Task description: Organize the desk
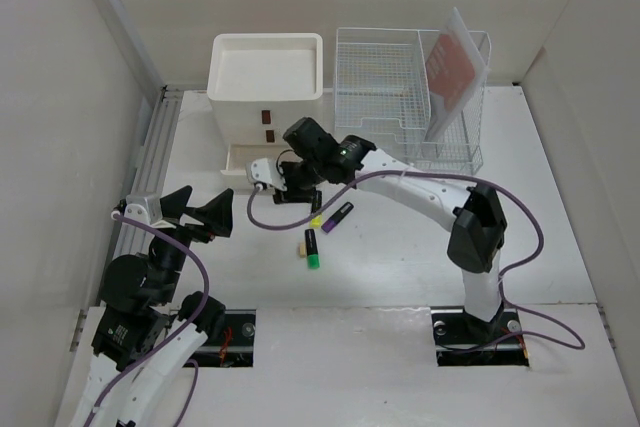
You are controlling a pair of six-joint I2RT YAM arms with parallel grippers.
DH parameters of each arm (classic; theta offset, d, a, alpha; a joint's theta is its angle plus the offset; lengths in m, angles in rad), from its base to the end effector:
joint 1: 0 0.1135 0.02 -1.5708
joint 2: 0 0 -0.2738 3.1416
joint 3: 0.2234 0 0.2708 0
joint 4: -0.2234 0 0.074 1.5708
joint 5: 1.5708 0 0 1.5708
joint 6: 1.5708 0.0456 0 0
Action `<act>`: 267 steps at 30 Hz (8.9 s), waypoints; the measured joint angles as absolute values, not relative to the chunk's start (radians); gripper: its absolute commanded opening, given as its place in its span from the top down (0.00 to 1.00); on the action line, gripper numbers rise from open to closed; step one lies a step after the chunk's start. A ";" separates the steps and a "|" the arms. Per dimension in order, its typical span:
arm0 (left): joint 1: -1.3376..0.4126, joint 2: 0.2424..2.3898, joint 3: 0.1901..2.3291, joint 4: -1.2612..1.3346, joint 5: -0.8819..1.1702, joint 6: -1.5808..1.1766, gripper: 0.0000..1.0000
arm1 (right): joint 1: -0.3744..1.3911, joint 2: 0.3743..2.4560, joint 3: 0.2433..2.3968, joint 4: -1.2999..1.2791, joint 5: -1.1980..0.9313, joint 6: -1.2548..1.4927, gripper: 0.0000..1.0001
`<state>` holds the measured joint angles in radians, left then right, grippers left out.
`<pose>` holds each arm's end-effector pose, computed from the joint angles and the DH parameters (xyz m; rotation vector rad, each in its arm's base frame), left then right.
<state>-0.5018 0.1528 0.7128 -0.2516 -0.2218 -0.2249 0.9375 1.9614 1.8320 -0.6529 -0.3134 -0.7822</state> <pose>0.0523 -0.0173 0.3822 -0.0164 1.2851 -0.4855 0.2710 0.3929 0.3094 -1.8759 1.4123 0.4447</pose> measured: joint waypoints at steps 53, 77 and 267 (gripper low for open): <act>-0.502 0.146 0.713 -0.252 -0.222 -0.225 0.00 | 1.041 2.079 1.534 -0.739 -0.456 -1.196 0.53; -0.502 0.146 0.713 -0.252 -0.221 -0.225 0.00 | 1.056 2.079 1.532 -0.732 -0.465 -1.143 0.51; -0.502 0.126 0.713 -0.252 -0.241 -0.225 0.00 | 0.920 2.549 2.149 -0.126 0.491 -0.730 1.00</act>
